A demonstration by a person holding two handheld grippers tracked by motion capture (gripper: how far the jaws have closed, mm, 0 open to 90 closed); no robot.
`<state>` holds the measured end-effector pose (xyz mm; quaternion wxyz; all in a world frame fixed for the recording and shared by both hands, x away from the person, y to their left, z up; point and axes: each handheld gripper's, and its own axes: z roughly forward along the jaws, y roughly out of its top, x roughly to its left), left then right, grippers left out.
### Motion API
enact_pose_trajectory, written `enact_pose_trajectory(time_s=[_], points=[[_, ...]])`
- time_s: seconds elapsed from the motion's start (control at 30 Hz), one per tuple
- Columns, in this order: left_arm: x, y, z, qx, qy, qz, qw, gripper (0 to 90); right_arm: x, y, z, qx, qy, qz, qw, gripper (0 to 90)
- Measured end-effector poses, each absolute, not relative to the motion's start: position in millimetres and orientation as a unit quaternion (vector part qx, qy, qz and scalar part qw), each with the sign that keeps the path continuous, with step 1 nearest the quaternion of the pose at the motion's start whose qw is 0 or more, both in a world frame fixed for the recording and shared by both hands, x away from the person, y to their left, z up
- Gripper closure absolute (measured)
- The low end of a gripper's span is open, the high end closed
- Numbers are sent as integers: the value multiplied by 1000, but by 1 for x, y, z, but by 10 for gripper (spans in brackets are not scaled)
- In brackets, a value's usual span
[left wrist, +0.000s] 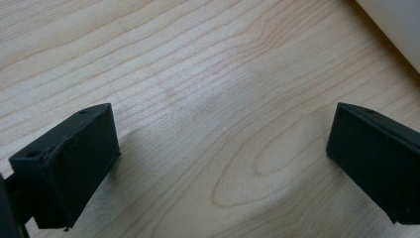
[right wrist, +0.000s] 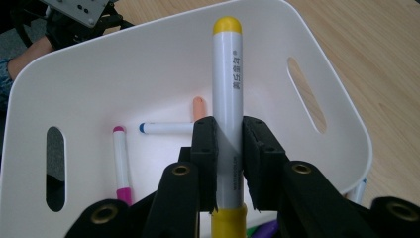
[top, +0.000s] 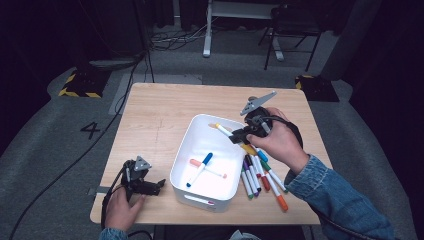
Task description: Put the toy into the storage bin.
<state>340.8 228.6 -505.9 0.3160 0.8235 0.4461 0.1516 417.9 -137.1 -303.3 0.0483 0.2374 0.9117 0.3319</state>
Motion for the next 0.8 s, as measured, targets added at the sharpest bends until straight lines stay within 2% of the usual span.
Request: enact_pose_trajectory(time_s=[0.4, 0.8], points=[[341, 229, -506, 823, 446, 152, 316, 0, 414, -111, -315, 218, 914, 339, 42, 770], [341, 229, -506, 823, 446, 152, 316, 0, 417, -103, -336, 211, 924, 316, 34, 770]])
